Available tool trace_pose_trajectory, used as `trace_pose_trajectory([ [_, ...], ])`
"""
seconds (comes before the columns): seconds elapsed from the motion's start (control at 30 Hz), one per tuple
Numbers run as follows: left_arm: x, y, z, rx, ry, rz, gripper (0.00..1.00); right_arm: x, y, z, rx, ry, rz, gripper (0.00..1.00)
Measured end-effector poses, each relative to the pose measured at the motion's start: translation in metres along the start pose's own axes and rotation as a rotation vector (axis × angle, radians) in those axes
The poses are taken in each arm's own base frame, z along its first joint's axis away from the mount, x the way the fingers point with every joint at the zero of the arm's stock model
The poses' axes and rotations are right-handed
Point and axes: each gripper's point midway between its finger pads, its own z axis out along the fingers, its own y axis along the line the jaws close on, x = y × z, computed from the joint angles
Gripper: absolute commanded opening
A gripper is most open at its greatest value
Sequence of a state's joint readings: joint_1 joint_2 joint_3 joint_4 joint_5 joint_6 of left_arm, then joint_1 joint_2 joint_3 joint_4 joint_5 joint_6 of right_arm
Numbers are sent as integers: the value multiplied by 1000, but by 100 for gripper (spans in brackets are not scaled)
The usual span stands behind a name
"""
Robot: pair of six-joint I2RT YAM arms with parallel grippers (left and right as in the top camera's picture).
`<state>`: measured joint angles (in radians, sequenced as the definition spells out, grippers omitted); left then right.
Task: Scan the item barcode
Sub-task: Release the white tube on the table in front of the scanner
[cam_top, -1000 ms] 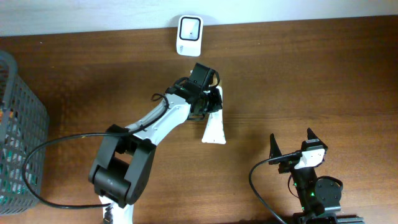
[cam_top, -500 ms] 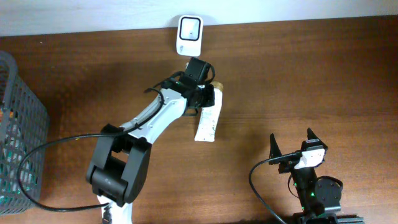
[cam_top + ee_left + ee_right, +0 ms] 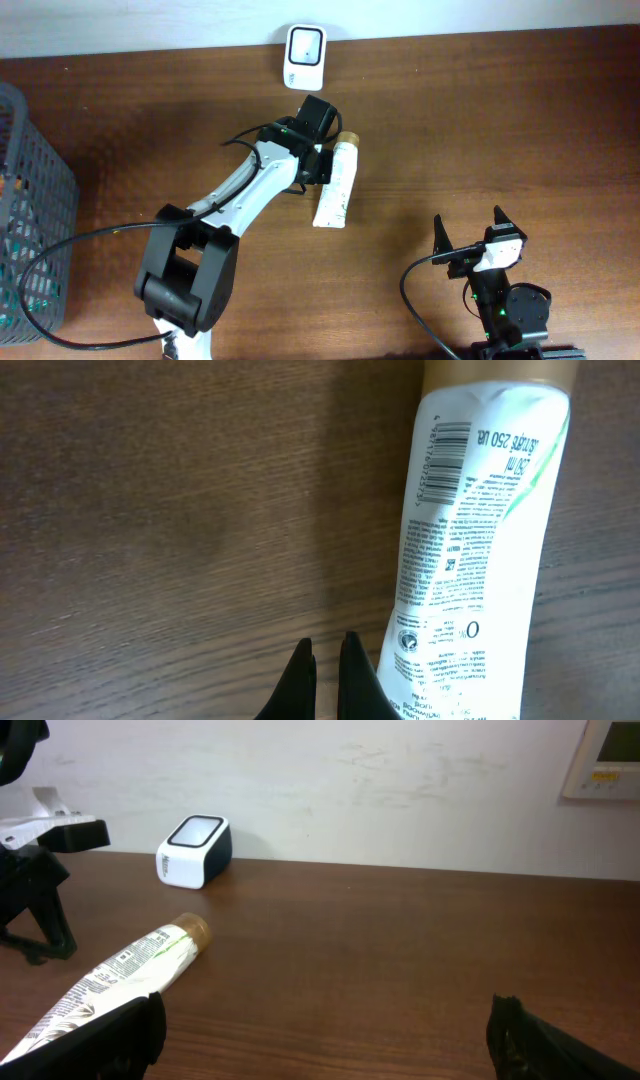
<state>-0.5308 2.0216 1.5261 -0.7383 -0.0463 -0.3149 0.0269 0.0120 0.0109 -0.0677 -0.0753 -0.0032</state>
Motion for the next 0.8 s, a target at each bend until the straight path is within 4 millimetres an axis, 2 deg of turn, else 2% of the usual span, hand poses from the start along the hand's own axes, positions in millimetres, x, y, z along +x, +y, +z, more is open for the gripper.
trace_pose_trajectory([
  [0.2,1,-5,-6,47,25,70,0,0,0,0,0,0,0,98],
  [0.27,-21,7,-29,48,-4,52,0,0,0,0,0,0,0,98],
  [0.3,-41,19,-52,41,-42,29,0,0,0,0,0,0,0,98],
  [0.37,-86,56,-118,5,-181,-33,7,0,0,0,0,0,0,98],
  [0.4,-100,77,-148,-25,-245,-63,11,0,0,0,0,0,0,98],
  [0.43,-113,106,-191,-70,-325,-111,15,0,0,0,0,0,0,98],
  [0.47,-119,139,-236,-132,-410,-165,23,0,0,0,0,0,0,98],
  [0.5,-118,173,-278,-199,-488,-227,24,0,0,0,0,0,0,98],
  [0.53,-111,204,-311,-267,-542,-284,29,0,0,0,0,0,0,98],
  [0.57,-104,223,-331,-305,-573,-321,33,0,0,0,0,0,-1,98],
  [0.6,-90,253,-355,-372,-605,-387,36,0,0,0,0,0,0,98],
  [0.67,-61,304,-381,-481,-615,-505,40,0,0,0,0,0,0,98],
  [0.7,-45,327,-385,-524,-602,-571,41,0,0,0,0,0,0,98],
  [0.77,-24,360,-388,-575,-579,-675,42,0,0,0,0,0,0,98],
  [0.8,-5,385,-389,-612,-564,-761,42,0,0,0,0,0,0,98],
])
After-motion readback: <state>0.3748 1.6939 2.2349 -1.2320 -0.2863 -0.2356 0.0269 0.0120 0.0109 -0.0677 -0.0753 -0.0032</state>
